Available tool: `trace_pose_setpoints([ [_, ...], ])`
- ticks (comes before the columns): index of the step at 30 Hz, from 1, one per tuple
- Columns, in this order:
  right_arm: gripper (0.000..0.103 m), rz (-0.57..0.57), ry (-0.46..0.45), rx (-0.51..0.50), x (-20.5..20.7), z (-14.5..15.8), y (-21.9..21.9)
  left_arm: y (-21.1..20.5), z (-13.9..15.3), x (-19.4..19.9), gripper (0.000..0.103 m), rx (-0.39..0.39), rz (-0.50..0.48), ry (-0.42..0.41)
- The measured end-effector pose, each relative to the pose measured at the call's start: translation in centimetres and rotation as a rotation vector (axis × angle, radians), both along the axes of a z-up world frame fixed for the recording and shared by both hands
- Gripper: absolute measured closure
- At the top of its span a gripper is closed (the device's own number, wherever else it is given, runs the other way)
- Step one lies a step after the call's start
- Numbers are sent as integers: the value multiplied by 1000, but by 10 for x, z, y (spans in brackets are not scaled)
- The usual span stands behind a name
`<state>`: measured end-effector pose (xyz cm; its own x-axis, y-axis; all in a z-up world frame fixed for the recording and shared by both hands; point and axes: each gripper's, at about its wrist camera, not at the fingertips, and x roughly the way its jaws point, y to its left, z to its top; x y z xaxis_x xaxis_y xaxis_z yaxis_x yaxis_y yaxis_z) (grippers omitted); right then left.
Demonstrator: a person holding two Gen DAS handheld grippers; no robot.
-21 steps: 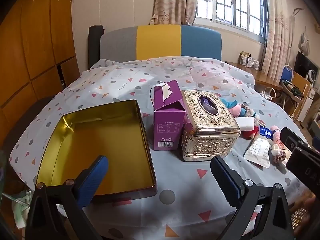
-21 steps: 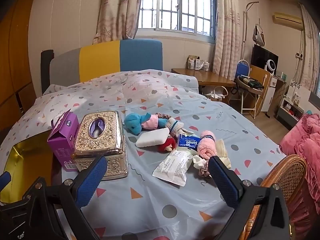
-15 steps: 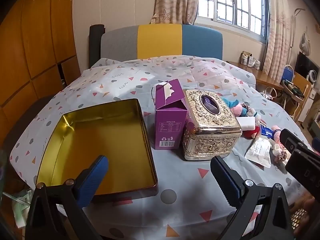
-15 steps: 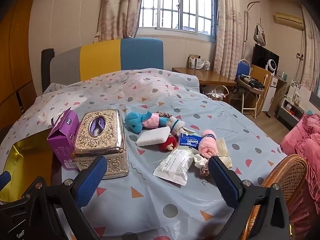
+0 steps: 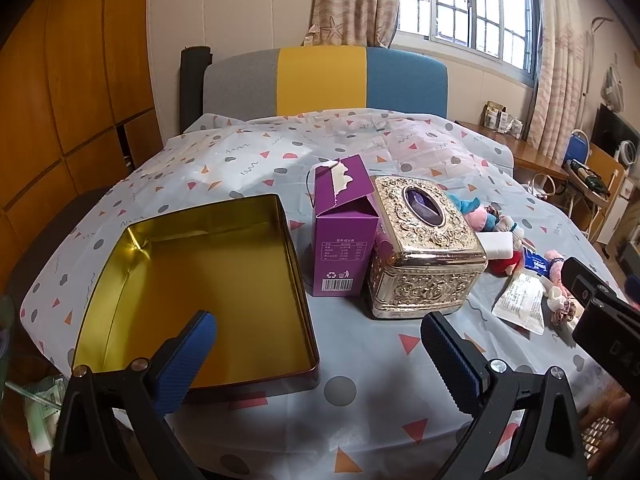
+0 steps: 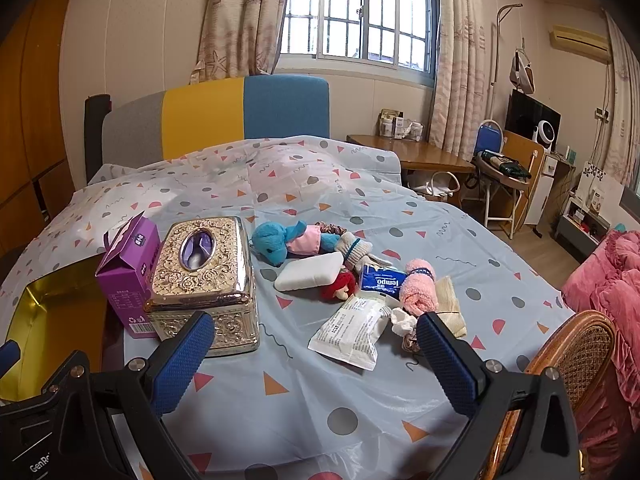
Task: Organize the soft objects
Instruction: 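Move both tools from the tin tray toward the pile of soft items, then grasp the white wrapped packet with the left gripper while the right gripper grasps the pink dishcloth roll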
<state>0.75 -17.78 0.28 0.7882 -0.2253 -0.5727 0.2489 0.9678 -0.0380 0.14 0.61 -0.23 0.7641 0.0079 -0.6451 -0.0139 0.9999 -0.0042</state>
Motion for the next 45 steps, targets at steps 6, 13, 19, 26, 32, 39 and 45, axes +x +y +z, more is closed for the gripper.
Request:
trace_pose_setpoints([
  [6, 0, 3, 6, 2, 1, -2, 0, -1, -2, 0, 0, 3, 0, 6],
  [13, 0, 3, 6, 1, 1, -3, 0, -2, -4, 0, 0, -9, -2, -4],
  [19, 0, 3, 8, 2, 1, -3, -1, -2, -4, 1, 0, -9, -5, 8],
  [26, 0, -1, 10, 3, 2, -5, -4, -6, -6, 2, 0, -7, -11, 26],
  [32, 0, -24, 13, 16, 5, -7, -16, -13, -12, 5, 0, 12, -35, 53],
  [39, 0, -2, 72, 195, 19, -12, -62, -35, -31, 17, 0, -69, -330, 194],
  [45, 0, -127, 123, 327, 26, -14, -144, -85, -43, 20, 8, -63, -558, 254],
])
